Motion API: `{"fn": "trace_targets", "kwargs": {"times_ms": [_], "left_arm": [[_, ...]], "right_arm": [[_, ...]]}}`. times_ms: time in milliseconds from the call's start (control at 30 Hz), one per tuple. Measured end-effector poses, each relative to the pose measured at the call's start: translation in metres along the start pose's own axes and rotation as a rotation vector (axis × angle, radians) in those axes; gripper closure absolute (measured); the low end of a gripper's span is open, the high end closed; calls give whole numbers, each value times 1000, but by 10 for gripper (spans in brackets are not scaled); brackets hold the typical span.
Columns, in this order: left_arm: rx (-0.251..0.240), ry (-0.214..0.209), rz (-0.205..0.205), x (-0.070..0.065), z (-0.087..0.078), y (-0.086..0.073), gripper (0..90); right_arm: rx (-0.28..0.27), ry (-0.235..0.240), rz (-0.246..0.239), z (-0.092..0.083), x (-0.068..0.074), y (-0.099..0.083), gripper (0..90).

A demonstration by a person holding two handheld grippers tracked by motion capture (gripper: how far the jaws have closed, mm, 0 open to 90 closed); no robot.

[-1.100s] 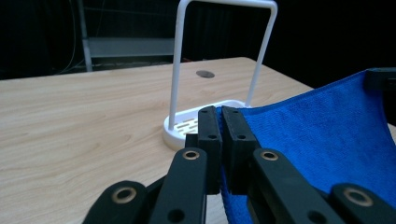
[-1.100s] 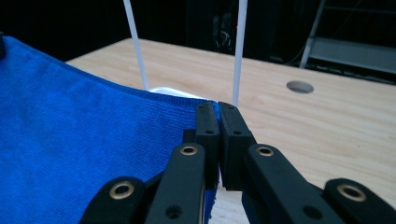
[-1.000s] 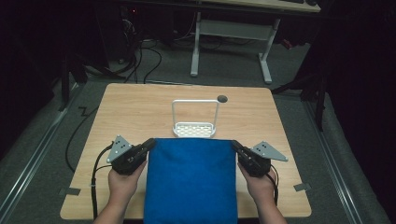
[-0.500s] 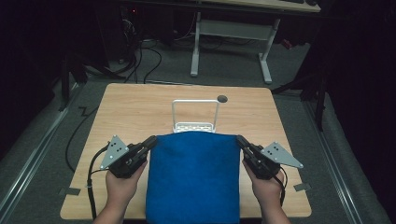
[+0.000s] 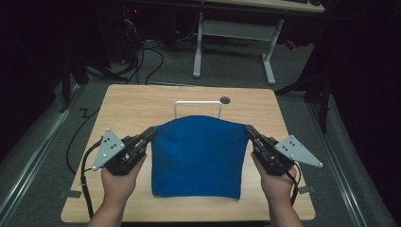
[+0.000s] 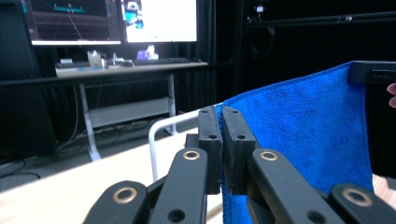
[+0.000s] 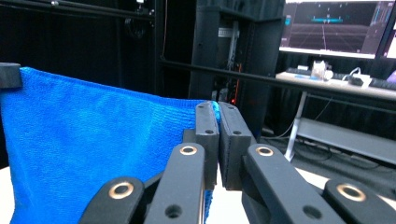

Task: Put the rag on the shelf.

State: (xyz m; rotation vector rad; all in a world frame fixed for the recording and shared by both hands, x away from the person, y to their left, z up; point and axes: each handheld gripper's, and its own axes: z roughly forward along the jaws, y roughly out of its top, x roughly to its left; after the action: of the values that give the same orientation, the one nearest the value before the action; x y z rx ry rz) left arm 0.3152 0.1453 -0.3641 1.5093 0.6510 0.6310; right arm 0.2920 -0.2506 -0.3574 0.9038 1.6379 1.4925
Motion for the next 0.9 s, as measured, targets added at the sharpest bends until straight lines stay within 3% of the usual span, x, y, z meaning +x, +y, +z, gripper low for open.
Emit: {"fn": "trace_targets", "kwargs": {"times_ms": [367, 567, 800, 900], "left_arm": [[-65, 32, 20, 14, 4, 34, 875], [-61, 41, 23, 19, 9, 38, 876], [-40, 20, -26, 38, 26, 42, 878], [-26, 38, -17, 45, 35, 44, 878]], "right_arm": [[-44, -11, -46, 9, -2, 33, 884], [-40, -11, -37, 15, -8, 39, 884], [-19, -15, -14, 26, -23, 44, 886], [-8, -33, -16, 33, -29, 46, 885]]}}
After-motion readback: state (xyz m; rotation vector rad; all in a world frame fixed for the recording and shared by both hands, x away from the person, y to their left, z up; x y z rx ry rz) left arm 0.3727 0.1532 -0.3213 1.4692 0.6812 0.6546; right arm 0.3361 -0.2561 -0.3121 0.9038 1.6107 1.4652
